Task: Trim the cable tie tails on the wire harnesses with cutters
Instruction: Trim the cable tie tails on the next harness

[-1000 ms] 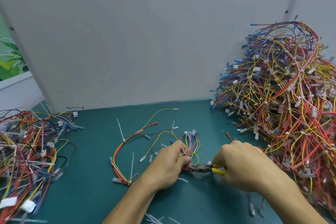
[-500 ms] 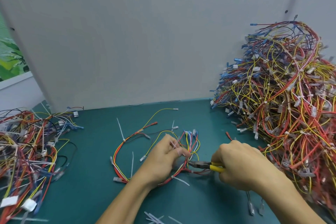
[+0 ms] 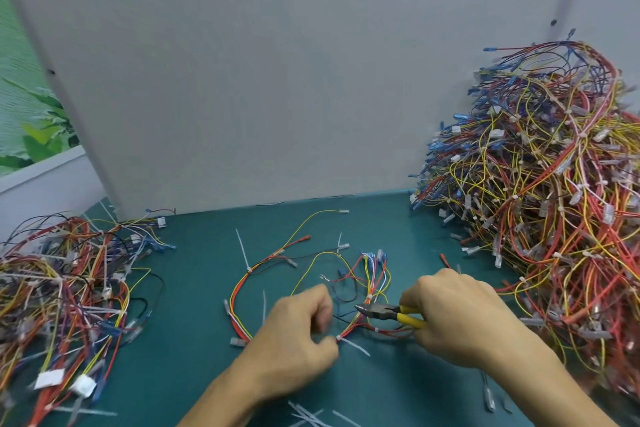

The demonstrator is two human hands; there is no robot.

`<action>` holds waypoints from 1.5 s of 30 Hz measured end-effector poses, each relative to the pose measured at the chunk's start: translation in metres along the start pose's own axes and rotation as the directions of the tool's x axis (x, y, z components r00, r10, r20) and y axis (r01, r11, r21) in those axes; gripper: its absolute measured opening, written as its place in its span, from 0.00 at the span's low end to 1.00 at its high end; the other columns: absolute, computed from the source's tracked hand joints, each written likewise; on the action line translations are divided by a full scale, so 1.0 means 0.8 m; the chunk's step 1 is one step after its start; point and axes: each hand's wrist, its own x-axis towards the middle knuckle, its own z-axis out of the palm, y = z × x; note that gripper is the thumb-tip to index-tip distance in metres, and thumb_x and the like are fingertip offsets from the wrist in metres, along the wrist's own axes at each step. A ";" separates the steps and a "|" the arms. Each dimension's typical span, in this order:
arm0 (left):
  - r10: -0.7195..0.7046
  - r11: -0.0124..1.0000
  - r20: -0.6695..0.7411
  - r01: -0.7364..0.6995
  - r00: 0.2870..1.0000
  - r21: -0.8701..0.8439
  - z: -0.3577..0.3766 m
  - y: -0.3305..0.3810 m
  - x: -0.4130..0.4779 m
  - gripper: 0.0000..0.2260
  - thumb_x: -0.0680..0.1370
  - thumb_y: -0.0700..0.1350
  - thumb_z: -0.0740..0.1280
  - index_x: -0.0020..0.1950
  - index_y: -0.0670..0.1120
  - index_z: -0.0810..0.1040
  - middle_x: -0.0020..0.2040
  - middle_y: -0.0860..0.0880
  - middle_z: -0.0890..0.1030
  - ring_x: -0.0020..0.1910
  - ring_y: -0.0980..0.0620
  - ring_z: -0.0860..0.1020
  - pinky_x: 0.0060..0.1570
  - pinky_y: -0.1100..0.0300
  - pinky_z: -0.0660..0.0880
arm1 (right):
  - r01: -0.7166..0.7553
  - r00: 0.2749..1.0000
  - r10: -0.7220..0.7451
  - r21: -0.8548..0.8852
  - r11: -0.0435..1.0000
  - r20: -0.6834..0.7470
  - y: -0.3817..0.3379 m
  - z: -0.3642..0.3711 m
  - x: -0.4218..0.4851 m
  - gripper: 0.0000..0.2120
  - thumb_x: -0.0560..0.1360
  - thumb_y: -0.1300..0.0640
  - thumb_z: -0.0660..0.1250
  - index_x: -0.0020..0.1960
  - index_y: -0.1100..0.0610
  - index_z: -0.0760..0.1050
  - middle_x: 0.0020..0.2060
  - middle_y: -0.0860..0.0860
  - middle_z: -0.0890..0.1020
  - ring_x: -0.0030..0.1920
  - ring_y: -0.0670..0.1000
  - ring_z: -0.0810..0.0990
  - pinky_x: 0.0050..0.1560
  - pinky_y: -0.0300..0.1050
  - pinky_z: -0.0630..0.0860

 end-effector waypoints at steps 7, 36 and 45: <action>-0.011 0.987 -0.086 0.025 0.996 0.159 0.021 -0.015 0.003 0.09 0.74 0.49 0.69 0.43 0.52 0.69 0.39 0.59 0.74 0.41 0.62 0.71 0.42 0.65 0.68 | 0.020 1.000 -0.020 -0.025 0.999 -0.001 -0.004 0.001 -0.002 0.03 0.70 0.53 0.61 0.43 0.51 0.70 0.34 0.49 0.66 0.40 0.59 0.69 0.36 0.46 0.64; -0.133 0.983 -0.033 0.136 0.991 0.123 0.009 -0.015 0.015 0.08 0.81 0.44 0.60 0.42 0.52 0.66 0.35 0.56 0.76 0.35 0.66 0.71 0.37 0.72 0.65 | 0.138 0.990 -0.137 -0.062 0.988 0.018 -0.029 0.016 0.002 0.02 0.70 0.55 0.60 0.43 0.50 0.69 0.36 0.48 0.63 0.49 0.56 0.77 0.36 0.46 0.63; -0.143 0.982 -0.029 0.145 0.989 0.116 0.008 -0.016 0.016 0.08 0.81 0.44 0.60 0.42 0.51 0.67 0.38 0.56 0.78 0.36 0.67 0.72 0.38 0.72 0.66 | 0.144 0.990 -0.143 -0.041 0.989 0.017 -0.028 0.014 0.001 0.02 0.71 0.54 0.60 0.44 0.50 0.69 0.35 0.47 0.62 0.48 0.56 0.76 0.37 0.46 0.65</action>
